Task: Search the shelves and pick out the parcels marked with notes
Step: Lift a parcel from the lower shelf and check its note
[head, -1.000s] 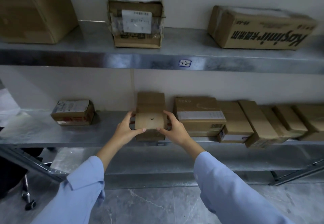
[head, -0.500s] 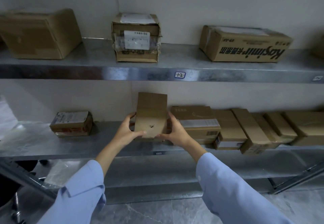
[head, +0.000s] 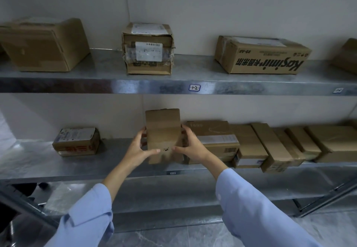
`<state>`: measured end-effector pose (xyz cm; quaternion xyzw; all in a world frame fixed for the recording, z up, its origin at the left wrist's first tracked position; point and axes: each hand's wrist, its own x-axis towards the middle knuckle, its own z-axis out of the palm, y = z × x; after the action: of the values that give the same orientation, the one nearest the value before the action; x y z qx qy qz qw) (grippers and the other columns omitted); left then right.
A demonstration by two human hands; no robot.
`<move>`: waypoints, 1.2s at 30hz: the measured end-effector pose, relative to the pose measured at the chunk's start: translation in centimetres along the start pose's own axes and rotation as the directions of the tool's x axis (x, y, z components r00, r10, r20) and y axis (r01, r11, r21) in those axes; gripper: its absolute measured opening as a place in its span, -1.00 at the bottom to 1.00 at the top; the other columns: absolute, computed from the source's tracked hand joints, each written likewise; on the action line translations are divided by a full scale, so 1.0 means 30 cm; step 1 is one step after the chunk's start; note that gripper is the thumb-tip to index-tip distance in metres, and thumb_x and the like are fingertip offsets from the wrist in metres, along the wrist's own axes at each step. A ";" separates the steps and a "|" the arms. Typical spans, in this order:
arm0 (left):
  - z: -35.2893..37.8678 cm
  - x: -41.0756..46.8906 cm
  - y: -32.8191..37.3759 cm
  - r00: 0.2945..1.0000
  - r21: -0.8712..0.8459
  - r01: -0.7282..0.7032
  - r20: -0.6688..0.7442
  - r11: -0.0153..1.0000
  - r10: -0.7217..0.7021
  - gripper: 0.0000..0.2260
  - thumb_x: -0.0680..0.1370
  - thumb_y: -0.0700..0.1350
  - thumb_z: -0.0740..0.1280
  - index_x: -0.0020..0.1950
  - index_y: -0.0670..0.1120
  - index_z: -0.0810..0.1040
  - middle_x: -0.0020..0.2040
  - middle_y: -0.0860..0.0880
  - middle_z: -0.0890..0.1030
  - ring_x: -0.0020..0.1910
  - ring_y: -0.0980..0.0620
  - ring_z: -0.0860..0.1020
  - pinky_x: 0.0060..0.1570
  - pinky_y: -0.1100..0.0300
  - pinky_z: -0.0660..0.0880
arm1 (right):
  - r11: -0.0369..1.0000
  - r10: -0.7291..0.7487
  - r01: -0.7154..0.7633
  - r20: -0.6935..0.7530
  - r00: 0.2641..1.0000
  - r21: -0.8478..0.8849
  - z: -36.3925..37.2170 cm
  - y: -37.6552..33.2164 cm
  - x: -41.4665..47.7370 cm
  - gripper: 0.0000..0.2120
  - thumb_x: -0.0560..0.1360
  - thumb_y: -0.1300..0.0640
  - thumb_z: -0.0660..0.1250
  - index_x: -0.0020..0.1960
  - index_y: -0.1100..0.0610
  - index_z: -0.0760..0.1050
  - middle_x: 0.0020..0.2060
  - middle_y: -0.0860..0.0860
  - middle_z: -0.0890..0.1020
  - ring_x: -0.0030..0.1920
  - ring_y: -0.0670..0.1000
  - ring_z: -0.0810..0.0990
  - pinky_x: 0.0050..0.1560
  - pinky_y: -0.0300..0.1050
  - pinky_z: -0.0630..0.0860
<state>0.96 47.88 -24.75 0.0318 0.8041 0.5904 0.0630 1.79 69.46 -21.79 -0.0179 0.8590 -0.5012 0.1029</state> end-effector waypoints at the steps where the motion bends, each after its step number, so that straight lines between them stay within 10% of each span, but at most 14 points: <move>1: -0.001 -0.001 0.000 1.000 -0.007 0.001 -0.009 1.000 -0.001 -0.18 0.39 -0.18 0.55 0.53 0.05 0.18 0.33 0.11 0.36 0.29 0.06 0.40 0.26 0.12 0.39 | 1.000 0.009 -0.009 0.002 1.000 0.018 0.000 0.000 0.000 -0.09 0.39 0.06 0.54 0.55 0.02 0.06 0.42 0.06 0.35 0.41 0.08 0.37 0.42 0.13 0.36; 12: -0.022 -0.006 -0.015 0.999 -0.081 0.027 -0.019 0.996 -0.028 -0.19 0.41 -0.07 0.54 0.52 0.10 0.14 0.41 0.09 0.34 0.27 0.00 0.47 0.28 0.06 0.41 | 0.989 -0.011 0.009 0.012 1.000 0.146 0.008 -0.002 -0.007 -0.20 0.44 0.13 0.51 0.48 0.11 0.07 0.43 0.06 0.33 0.31 -0.04 0.38 0.17 -0.25 0.48; 19: -0.024 -0.015 -0.022 1.000 -0.115 0.024 0.011 0.993 -0.022 -0.11 0.34 -0.01 0.59 0.53 0.16 0.15 0.42 0.06 0.38 0.25 0.00 0.52 0.20 0.17 0.43 | 0.995 -0.062 0.061 0.013 0.998 0.080 0.011 0.018 0.004 0.13 0.16 -0.34 0.59 0.53 -0.20 0.02 0.43 0.00 0.35 0.40 0.03 0.40 0.39 0.14 0.41; 26: -0.014 -0.025 -0.027 0.999 -0.093 -0.028 -0.026 0.995 0.025 -0.30 0.39 -0.14 0.56 0.41 0.10 0.26 0.36 0.01 0.45 0.32 0.06 0.43 0.27 0.21 0.33 | 0.995 -0.028 0.023 0.046 0.999 0.095 -0.006 0.011 -0.010 -0.03 0.25 -0.08 0.63 0.46 -0.05 0.11 0.27 -0.09 0.49 0.32 -0.04 0.47 0.40 0.05 0.41; 33: -0.020 -0.029 -0.040 1.000 -0.108 -0.005 -0.030 0.994 0.001 -0.07 0.03 0.39 0.57 0.27 0.11 0.33 0.37 0.04 0.44 0.37 0.09 0.40 0.42 -0.06 0.33 | 0.994 -0.025 0.024 0.008 1.000 0.105 -0.005 0.029 -0.006 -0.15 0.29 -0.01 0.62 0.37 0.02 0.14 0.34 0.03 0.42 0.37 0.02 0.42 0.40 0.03 0.40; 36: -0.020 -0.028 -0.045 1.000 -0.071 -0.002 -0.021 0.997 0.000 0.07 0.05 0.40 0.56 0.45 0.11 0.23 0.42 0.04 0.38 0.39 0.05 0.39 0.41 -0.07 0.35 | 0.995 -0.054 0.055 -0.017 0.998 0.083 0.007 0.036 -0.005 0.09 0.23 -0.11 0.63 0.52 0.07 0.02 0.43 0.03 0.32 0.45 -0.01 0.31 0.46 -0.05 0.30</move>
<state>1.74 46.81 -25.79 0.0238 0.7831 0.6190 0.0554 2.06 69.85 -22.80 -0.0336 0.8371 -0.5395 0.0836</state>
